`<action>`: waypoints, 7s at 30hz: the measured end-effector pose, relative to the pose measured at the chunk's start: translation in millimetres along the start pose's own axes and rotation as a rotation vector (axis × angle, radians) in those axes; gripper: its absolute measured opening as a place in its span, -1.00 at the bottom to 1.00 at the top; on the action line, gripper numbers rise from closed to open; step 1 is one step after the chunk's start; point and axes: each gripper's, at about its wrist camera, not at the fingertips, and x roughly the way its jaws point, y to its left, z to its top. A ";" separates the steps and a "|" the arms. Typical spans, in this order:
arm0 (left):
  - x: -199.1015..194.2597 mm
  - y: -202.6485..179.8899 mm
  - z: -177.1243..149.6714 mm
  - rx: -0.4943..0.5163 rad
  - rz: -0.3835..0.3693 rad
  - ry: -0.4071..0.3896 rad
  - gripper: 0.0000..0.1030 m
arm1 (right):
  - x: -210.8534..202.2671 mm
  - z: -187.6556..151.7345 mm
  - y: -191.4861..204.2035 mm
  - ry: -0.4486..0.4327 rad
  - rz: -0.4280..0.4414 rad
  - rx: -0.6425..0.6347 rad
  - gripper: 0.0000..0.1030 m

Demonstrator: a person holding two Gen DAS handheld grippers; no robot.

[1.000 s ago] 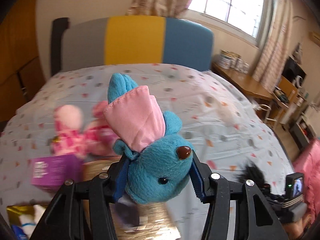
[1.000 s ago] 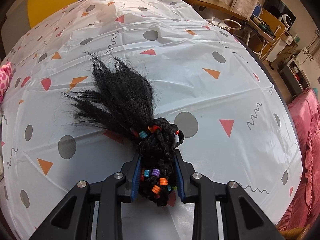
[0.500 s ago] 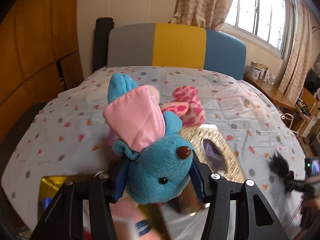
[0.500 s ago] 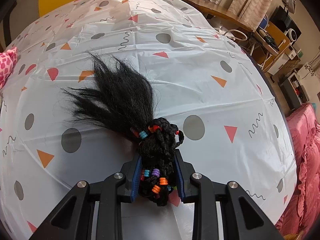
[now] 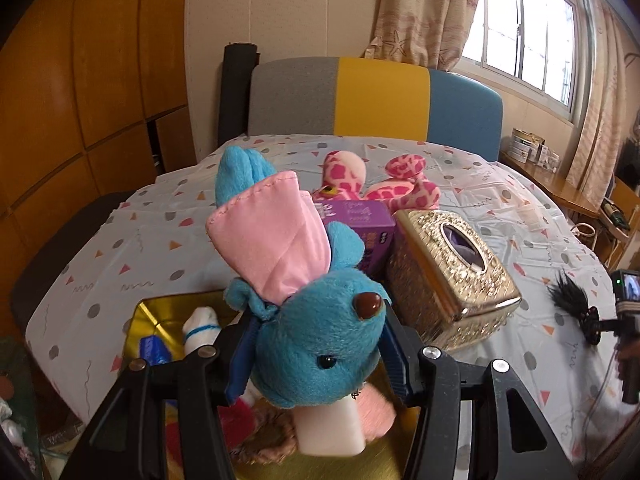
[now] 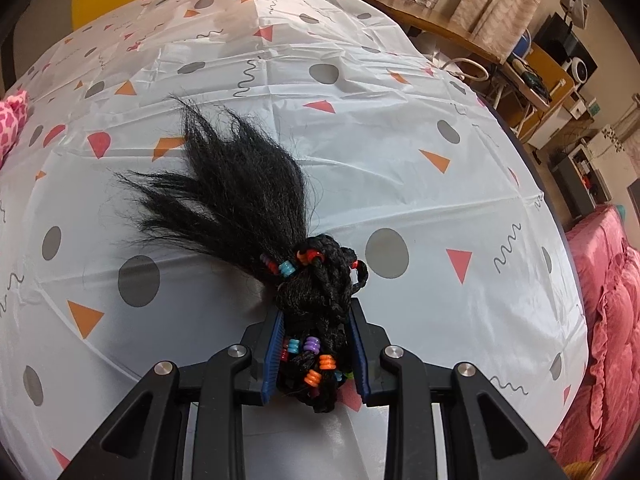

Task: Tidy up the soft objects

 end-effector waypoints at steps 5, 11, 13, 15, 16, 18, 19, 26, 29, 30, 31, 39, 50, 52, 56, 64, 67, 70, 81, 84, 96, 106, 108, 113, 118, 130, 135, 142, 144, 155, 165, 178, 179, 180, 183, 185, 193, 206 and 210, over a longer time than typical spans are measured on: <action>-7.6 13.0 -13.1 -0.014 0.010 0.001 0.08 | -2.2 2.7 -0.4 0.035 0.061 0.093 -0.45; -12.1 27.6 -25.2 -0.038 0.017 0.006 0.08 | -8.9 5.7 20.7 0.064 0.262 0.204 -0.48; -14.1 32.7 -28.8 -0.045 0.022 0.005 0.08 | -14.0 10.2 31.2 0.068 0.366 0.255 -0.48; -15.6 37.4 -31.7 -0.048 0.028 0.005 0.08 | -22.6 15.8 45.2 0.059 0.419 0.255 -0.48; -16.3 39.9 -33.1 -0.050 0.031 0.004 0.08 | -29.7 20.1 55.1 0.048 0.443 0.243 -0.48; -17.7 45.4 -35.6 -0.058 0.039 0.003 0.08 | -43.8 28.0 72.3 0.025 0.473 0.215 -0.48; -18.1 47.7 -36.6 -0.062 0.040 0.004 0.08 | -53.1 33.3 82.7 0.008 0.487 0.198 -0.48; -20.1 62.7 -46.4 -0.094 0.048 0.017 0.09 | -114.3 61.7 153.3 -0.092 0.540 0.083 -0.48; -20.8 68.4 -51.3 -0.105 0.052 0.024 0.09 | -130.4 66.8 175.6 -0.117 0.549 0.049 -0.48; -20.9 70.2 -52.4 -0.110 0.052 0.027 0.09 | -135.5 66.2 183.1 -0.123 0.555 0.040 -0.48; -21.0 72.6 -54.1 -0.116 0.052 0.030 0.09 | -140.2 66.9 190.4 -0.128 0.562 0.030 -0.48; -22.9 86.4 -62.6 -0.152 0.057 0.040 0.09 | -174.3 62.0 237.7 -0.173 0.609 -0.060 -0.48; -31.3 103.4 -72.4 -0.189 0.090 0.048 0.09 | -207.1 36.7 302.6 -0.182 0.694 -0.204 -0.48; -33.3 107.4 -73.7 -0.196 0.097 0.046 0.09 | -211.1 28.5 311.6 -0.179 0.717 -0.231 -0.48; -36.8 115.0 -76.7 -0.212 0.112 0.043 0.09 | -219.6 7.8 330.7 -0.170 0.760 -0.296 -0.48; -40.5 126.8 -83.3 -0.233 0.141 0.045 0.09 | -227.2 -44.4 355.2 -0.140 0.831 -0.402 -0.48; -42.0 128.4 -86.5 -0.236 0.146 0.048 0.09 | -225.1 -62.3 361.3 -0.126 0.844 -0.429 -0.48; -42.8 129.0 -89.0 -0.236 0.149 0.052 0.09 | -223.0 -79.8 366.1 -0.116 0.855 -0.453 -0.48; -47.8 123.6 -91.2 -0.230 0.144 0.046 0.09 | -226.7 -130.1 359.1 -0.117 0.867 -0.497 -0.48; -48.3 121.5 -91.7 -0.227 0.137 0.045 0.09 | -224.8 -139.8 355.1 -0.116 0.856 -0.491 -0.48; -20.9 94.7 -77.2 -0.180 0.067 0.052 0.09 | -213.1 -185.8 349.7 -0.159 0.736 -0.533 -0.48; 36.8 87.2 -54.4 -0.141 0.085 0.116 0.33 | -191.9 -206.8 381.1 -0.110 0.629 -0.669 -0.48; 48.5 84.9 -54.5 -0.126 0.103 0.138 0.53 | -190.7 -210.4 386.2 -0.125 0.588 -0.703 -0.46; 48.4 85.5 -60.1 -0.141 0.124 0.132 0.75 | -186.5 -215.2 390.6 -0.157 0.556 -0.746 -0.39; 29.8 88.5 -64.0 -0.153 0.145 0.094 0.82 | -186.8 -217.1 386.6 -0.174 0.585 -0.737 -0.30; -21.5 93.2 -68.8 -0.195 0.193 0.011 0.97 | -210.9 -216.2 354.8 -0.273 0.672 -0.644 -0.01; -43.4 88.1 -72.6 -0.201 0.207 -0.025 0.99 | -230.7 -218.8 334.3 -0.345 0.713 -0.568 0.26; -67.7 75.1 -78.8 -0.208 0.212 -0.064 0.99 | -241.6 -214.9 311.4 -0.445 0.636 -0.451 0.28; -72.4 70.4 -81.4 -0.205 0.214 -0.073 0.99 | -238.1 -211.0 310.1 -0.452 0.606 -0.431 0.28; -80.7 50.9 -87.2 -0.164 0.221 -0.079 0.99 | -236.5 -212.6 295.7 -0.460 0.559 -0.394 0.28; -80.7 54.1 -88.7 -0.184 0.220 -0.076 0.99 | -237.5 -213.8 293.9 -0.465 0.561 -0.395 0.28; -78.8 55.6 -91.4 -0.190 0.228 -0.063 0.99 | -237.8 -215.9 295.9 -0.464 0.558 -0.401 0.28; -78.6 55.8 -91.6 -0.190 0.231 -0.061 0.99 | -237.7 -215.9 296.1 -0.463 0.558 -0.402 0.28; -78.5 56.0 -91.6 -0.191 0.232 -0.061 0.99 | -237.6 -216.1 296.3 -0.462 0.558 -0.402 0.28; -78.5 57.3 -92.3 -0.196 0.234 -0.060 0.99 | -237.4 -216.5 296.4 -0.461 0.558 -0.403 0.28; -79.1 57.9 -92.9 -0.200 0.238 -0.063 0.99 | -237.5 -216.5 296.6 -0.462 0.557 -0.402 0.28; -79.5 57.7 -93.6 -0.200 0.247 -0.064 0.99 | -236.8 -217.3 296.4 -0.462 0.558 -0.401 0.28; -76.6 54.7 -94.0 -0.190 0.243 -0.051 0.99 | -232.0 -216.1 293.8 -0.455 0.555 -0.391 0.28; -73.5 54.6 -94.3 -0.194 0.232 -0.040 0.99 | -228.9 -214.9 292.7 -0.447 0.555 -0.384 0.28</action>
